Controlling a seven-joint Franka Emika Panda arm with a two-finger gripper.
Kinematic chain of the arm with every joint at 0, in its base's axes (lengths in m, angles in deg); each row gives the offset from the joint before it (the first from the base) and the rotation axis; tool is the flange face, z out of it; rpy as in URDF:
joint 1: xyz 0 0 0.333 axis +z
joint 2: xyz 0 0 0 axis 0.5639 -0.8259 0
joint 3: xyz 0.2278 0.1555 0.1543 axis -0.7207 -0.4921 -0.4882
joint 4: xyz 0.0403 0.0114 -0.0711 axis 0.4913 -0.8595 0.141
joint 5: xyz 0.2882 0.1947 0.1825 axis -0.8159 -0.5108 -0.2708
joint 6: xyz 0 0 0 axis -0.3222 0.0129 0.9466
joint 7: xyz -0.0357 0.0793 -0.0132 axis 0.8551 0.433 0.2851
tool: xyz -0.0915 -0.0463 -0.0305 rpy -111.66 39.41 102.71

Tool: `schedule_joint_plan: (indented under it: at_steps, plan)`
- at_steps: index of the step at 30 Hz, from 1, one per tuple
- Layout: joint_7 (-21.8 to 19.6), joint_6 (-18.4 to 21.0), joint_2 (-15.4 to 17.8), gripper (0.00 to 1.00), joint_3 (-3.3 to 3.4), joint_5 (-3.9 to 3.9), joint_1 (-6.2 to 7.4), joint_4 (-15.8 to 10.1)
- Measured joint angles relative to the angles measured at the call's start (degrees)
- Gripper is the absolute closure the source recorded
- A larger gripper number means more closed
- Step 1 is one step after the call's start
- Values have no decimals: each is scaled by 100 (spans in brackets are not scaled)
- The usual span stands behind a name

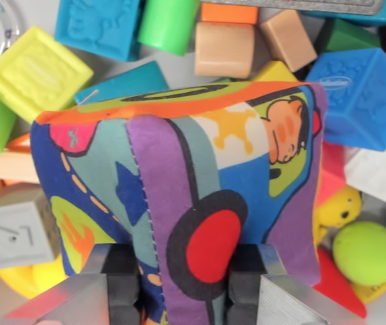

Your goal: Pick an object from the bin

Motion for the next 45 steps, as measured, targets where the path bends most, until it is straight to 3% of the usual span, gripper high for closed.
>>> schedule_joint_plan:
  at_steps: [28,45]
  plan:
    - [16,1612,750,100,3,-20,0,863]
    - [19,2150,876,100,5,-21,0,1271]
